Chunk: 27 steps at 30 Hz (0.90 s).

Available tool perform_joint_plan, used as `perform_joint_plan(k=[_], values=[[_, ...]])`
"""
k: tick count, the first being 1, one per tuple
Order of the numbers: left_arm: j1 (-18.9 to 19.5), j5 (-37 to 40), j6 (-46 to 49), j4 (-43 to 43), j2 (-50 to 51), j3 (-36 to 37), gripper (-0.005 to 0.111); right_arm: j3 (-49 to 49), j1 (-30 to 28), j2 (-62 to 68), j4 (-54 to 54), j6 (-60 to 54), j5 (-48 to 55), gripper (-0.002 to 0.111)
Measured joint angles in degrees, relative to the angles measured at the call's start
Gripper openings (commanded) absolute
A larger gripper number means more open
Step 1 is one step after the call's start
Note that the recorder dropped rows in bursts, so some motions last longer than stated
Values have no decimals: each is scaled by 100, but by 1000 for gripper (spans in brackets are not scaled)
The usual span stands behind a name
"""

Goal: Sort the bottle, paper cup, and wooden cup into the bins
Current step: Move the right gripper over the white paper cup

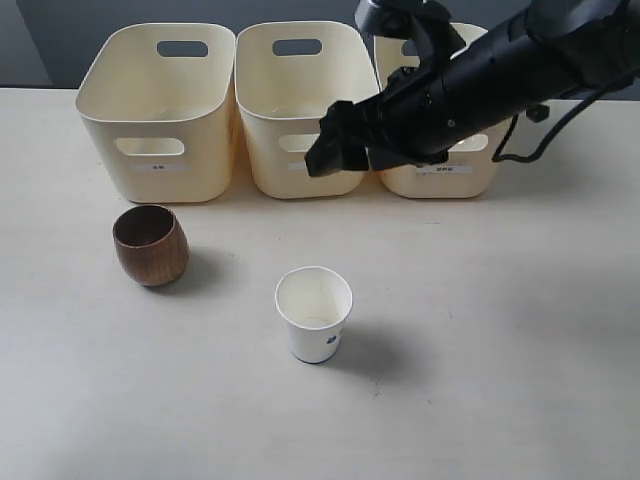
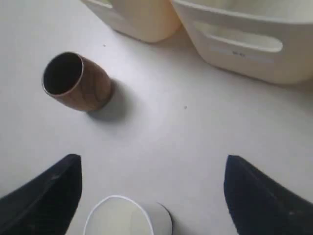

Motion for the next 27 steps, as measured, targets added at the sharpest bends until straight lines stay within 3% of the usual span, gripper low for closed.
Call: perform_joint_plan(k=[15,27], values=[[0,0,0,0,0,0,0,869,14,-9,227,157,-168,76],[0,0,0,0,0,0,0,1099,582,-9,259,167,-617,76]])
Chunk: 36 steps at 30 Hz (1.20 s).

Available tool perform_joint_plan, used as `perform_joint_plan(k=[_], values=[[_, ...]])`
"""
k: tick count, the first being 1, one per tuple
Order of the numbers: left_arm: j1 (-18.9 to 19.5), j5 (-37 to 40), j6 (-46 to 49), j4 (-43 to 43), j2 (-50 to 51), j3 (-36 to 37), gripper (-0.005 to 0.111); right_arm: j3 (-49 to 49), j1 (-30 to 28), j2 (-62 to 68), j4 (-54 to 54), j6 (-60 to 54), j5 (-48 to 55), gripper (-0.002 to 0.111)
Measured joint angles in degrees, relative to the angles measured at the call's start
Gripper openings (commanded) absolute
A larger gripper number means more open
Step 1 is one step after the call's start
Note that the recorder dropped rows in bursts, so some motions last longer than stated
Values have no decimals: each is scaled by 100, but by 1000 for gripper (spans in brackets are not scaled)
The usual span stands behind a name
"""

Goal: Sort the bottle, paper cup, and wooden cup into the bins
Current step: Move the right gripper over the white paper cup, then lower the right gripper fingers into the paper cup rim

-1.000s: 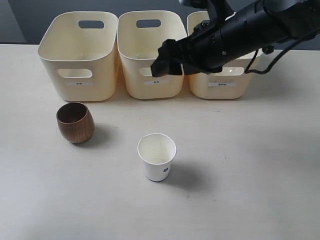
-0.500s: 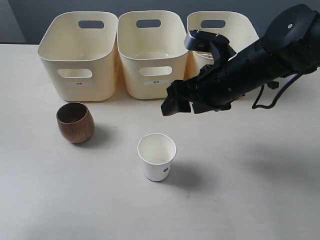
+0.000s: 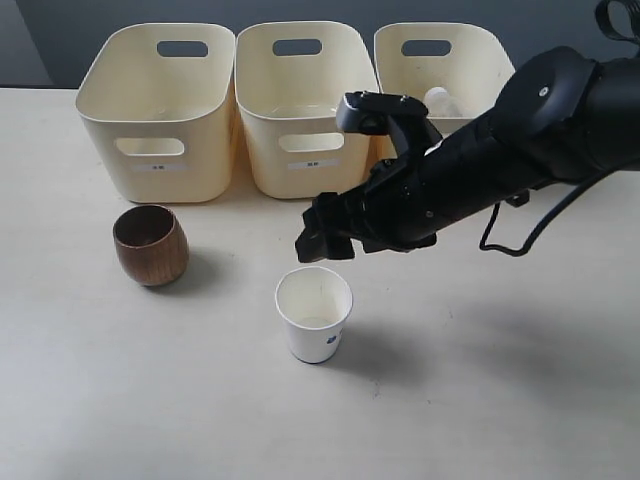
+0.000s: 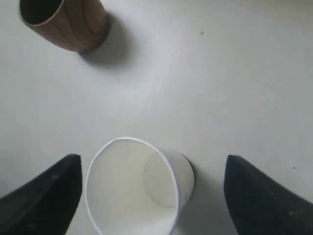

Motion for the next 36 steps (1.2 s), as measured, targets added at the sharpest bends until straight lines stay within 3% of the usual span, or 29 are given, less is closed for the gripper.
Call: perform_joint_plan(k=[36], values=[[0,0,0,0,0,0,0,417,63,0,-179,253,-326,76]])
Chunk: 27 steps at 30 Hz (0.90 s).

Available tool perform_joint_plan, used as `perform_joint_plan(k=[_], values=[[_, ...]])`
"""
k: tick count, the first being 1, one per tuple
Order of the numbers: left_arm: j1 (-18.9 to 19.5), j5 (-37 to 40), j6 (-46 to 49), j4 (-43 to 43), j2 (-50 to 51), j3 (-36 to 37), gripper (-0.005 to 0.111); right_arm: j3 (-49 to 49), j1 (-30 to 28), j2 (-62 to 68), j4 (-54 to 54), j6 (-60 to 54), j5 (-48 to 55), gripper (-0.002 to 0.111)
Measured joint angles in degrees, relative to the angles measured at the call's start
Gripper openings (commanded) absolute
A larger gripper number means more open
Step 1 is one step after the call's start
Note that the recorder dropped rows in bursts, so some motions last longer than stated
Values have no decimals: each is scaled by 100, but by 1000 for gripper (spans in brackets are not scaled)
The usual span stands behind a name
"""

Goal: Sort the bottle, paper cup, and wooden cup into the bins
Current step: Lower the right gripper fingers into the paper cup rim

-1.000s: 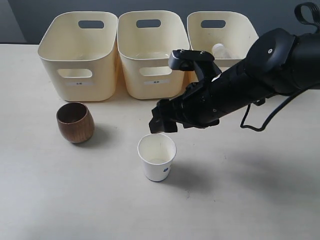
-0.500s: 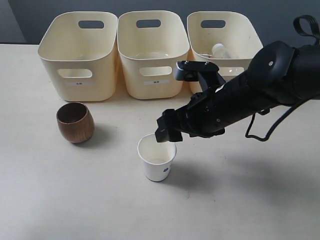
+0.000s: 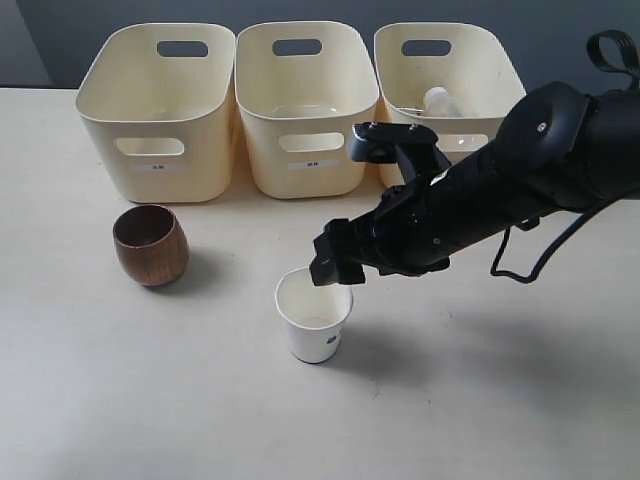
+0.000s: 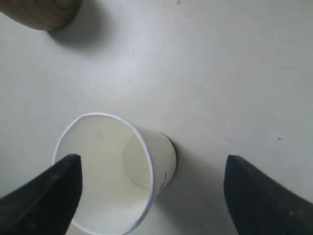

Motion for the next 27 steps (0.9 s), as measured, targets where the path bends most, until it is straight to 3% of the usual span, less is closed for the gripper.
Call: perform_joint_plan(k=[27], values=[[0,0,0,0,0,0,0,0,0,0,0,0,107,76]])
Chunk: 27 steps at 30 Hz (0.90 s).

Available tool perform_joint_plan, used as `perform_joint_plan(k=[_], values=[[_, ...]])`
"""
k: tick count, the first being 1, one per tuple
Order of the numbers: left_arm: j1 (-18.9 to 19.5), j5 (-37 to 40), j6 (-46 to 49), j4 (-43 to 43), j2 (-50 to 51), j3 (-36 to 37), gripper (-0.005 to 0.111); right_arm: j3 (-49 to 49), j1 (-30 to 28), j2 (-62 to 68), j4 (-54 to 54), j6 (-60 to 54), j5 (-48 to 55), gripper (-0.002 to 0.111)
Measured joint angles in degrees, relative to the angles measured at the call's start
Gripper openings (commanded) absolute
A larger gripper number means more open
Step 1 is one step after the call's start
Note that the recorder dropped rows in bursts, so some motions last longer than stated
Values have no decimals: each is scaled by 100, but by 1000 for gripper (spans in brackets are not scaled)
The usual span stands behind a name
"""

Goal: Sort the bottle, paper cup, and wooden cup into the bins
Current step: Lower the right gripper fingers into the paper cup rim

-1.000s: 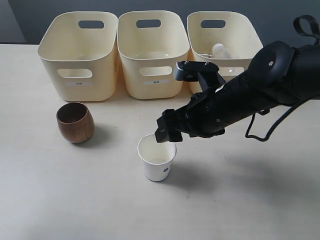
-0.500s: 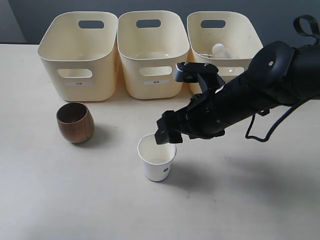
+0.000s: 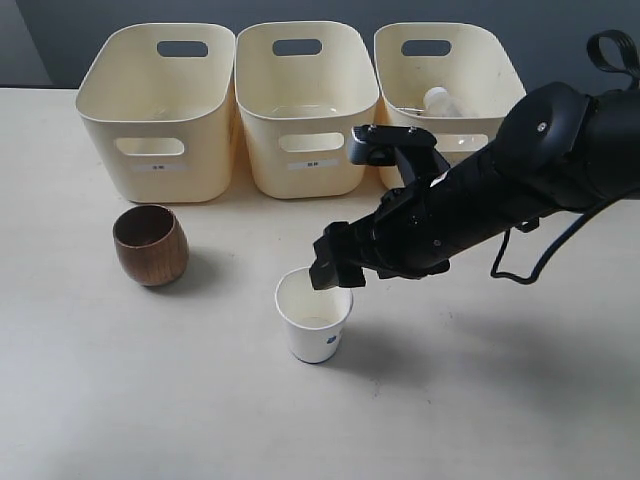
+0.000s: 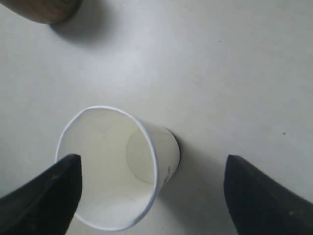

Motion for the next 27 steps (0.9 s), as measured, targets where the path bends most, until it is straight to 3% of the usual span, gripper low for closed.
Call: perform_joint_plan(k=[27], values=[[0,0,0,0,0,0,0,264,0,0,100,0,-202,76]])
